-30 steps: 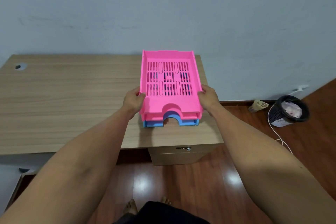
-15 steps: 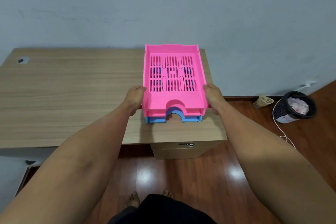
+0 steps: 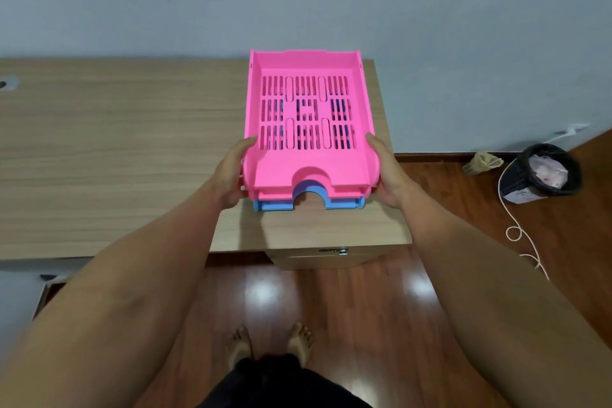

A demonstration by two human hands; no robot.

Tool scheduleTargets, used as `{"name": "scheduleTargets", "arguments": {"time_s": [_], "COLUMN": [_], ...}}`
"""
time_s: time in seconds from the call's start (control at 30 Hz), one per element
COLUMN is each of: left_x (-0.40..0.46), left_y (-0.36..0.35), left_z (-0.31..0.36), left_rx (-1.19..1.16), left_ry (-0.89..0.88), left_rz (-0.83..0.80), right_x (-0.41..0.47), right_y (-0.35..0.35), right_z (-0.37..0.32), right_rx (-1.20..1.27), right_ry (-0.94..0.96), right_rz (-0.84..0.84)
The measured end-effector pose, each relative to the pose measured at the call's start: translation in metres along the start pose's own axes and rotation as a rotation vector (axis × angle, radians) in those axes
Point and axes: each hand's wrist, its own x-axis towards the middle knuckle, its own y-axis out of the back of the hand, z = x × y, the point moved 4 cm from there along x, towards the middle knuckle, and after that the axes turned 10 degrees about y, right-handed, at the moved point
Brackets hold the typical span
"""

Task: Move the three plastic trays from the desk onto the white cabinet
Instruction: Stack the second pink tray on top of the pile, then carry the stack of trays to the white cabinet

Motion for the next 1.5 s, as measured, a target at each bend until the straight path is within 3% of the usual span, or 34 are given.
{"name": "scheduleTargets", "arguments": {"time_s": [0.3,0.7,0.83,1.1,1.37,1.5], "left_x": [0.0,-0.064,-0.094,-0.154,-0.258,-0.321], "left_y": [0.005,0.045,0.071,0.161,0.251,0.284], "left_z": [-0.006,0.032,0.04,0.024,-0.047,-0.097], "left_rx": [-0.189,-0.337,-0.378,-0.478,-0.613,-0.673], "left_ry": [-0.094,-0.232,-0.304,-0.406,-0.508,-0.563], "left_rz": [0.044,0.022,0.006,0.154,0.364,0.372], "right_x": [0.007,-0.002,-0.006,-0.021,-0.062,-0.103], "right_y": [-0.004,-0.067,-0.108,-0.21,-0.335,-0.4], "right_z": [0.001,-0.066,-0.085,-0.099,-0.072,-0.045], "right_rx": [0.317,0.286,0.291,0.237,0.176,0.142], "right_ry": [0.031,0.102,0.142,0.18,0.162,0.127], "right_rz": [0.069,0.009,-0.089,-0.201,-0.342,-0.452]}}
